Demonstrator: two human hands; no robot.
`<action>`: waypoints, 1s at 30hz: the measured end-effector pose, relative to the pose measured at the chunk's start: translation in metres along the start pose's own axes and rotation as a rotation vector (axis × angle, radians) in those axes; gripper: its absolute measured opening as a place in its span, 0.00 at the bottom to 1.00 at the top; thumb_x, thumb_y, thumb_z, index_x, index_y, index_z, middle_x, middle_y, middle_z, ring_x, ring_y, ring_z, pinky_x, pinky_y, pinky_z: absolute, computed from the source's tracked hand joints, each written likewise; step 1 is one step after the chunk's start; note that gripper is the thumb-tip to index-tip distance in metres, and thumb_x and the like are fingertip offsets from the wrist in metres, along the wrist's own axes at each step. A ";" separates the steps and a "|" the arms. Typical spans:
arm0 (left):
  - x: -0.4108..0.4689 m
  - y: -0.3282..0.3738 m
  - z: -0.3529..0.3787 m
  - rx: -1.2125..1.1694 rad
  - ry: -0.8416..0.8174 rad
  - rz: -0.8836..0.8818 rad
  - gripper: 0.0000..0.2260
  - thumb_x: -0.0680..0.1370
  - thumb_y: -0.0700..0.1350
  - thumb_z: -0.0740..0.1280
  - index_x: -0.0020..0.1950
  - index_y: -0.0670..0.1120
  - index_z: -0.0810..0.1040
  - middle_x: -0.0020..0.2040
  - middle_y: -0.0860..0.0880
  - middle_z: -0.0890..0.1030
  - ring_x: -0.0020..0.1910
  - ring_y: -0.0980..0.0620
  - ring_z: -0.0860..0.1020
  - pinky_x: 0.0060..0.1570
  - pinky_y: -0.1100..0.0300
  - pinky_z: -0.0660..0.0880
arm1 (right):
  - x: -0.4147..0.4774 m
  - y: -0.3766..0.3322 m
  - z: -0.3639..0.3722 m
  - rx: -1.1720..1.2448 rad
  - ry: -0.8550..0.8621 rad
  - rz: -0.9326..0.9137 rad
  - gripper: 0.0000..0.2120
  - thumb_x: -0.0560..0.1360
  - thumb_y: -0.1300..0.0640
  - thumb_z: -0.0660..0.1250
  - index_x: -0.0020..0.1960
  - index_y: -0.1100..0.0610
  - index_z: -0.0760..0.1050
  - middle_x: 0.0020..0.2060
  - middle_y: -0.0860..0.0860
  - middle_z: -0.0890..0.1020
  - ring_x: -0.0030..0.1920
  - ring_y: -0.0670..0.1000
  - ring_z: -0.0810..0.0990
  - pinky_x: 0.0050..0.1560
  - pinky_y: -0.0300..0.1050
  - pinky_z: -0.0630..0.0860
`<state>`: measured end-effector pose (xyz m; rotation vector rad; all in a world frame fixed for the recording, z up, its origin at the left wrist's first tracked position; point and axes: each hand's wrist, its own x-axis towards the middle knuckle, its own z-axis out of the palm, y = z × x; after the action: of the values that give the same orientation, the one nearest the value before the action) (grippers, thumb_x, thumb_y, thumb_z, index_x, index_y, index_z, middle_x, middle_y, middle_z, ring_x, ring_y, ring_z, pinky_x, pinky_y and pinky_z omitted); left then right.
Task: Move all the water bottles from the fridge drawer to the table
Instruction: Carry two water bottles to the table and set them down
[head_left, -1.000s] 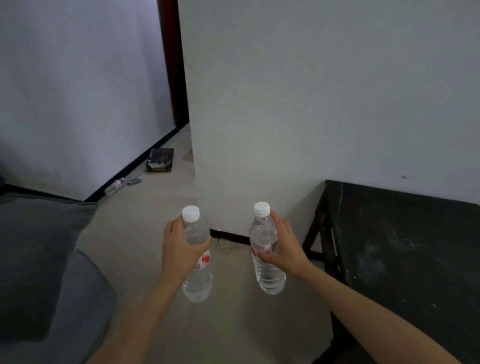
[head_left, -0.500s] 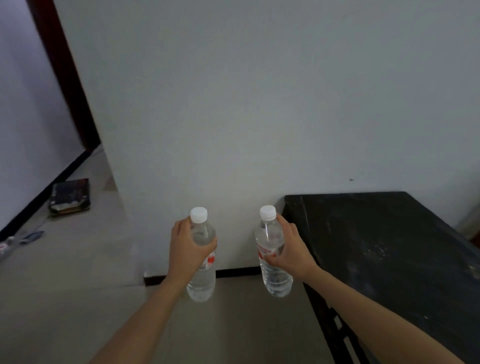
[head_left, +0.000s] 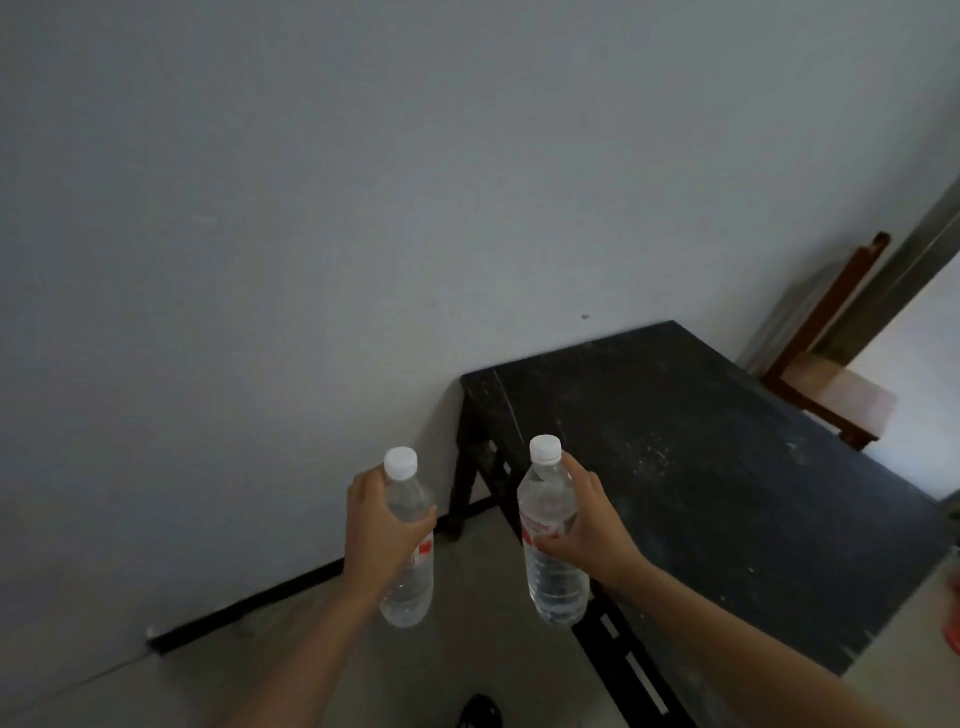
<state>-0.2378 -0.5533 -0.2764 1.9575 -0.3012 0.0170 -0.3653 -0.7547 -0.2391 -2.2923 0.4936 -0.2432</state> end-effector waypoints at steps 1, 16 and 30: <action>0.004 0.000 0.010 -0.002 -0.016 0.005 0.23 0.62 0.42 0.77 0.53 0.41 0.72 0.49 0.44 0.73 0.49 0.44 0.75 0.48 0.54 0.72 | 0.007 0.007 -0.006 0.008 0.007 0.002 0.46 0.64 0.52 0.76 0.72 0.45 0.51 0.60 0.49 0.65 0.59 0.47 0.69 0.57 0.43 0.71; 0.113 0.076 0.139 0.013 -0.099 0.146 0.26 0.62 0.38 0.78 0.55 0.40 0.70 0.53 0.43 0.73 0.51 0.48 0.73 0.52 0.54 0.72 | 0.143 0.108 -0.091 0.108 0.192 0.059 0.46 0.64 0.56 0.76 0.72 0.42 0.51 0.57 0.45 0.63 0.52 0.44 0.69 0.52 0.41 0.70; 0.181 0.071 0.232 -0.008 -0.126 0.091 0.25 0.62 0.43 0.78 0.54 0.47 0.70 0.51 0.50 0.74 0.53 0.46 0.75 0.52 0.51 0.74 | 0.155 0.160 -0.125 0.039 0.286 0.197 0.46 0.66 0.56 0.76 0.73 0.45 0.50 0.65 0.51 0.64 0.55 0.45 0.67 0.54 0.42 0.69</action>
<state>-0.1075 -0.8269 -0.2768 1.9393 -0.4724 -0.0485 -0.3088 -1.0029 -0.2652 -2.1617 0.8476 -0.4813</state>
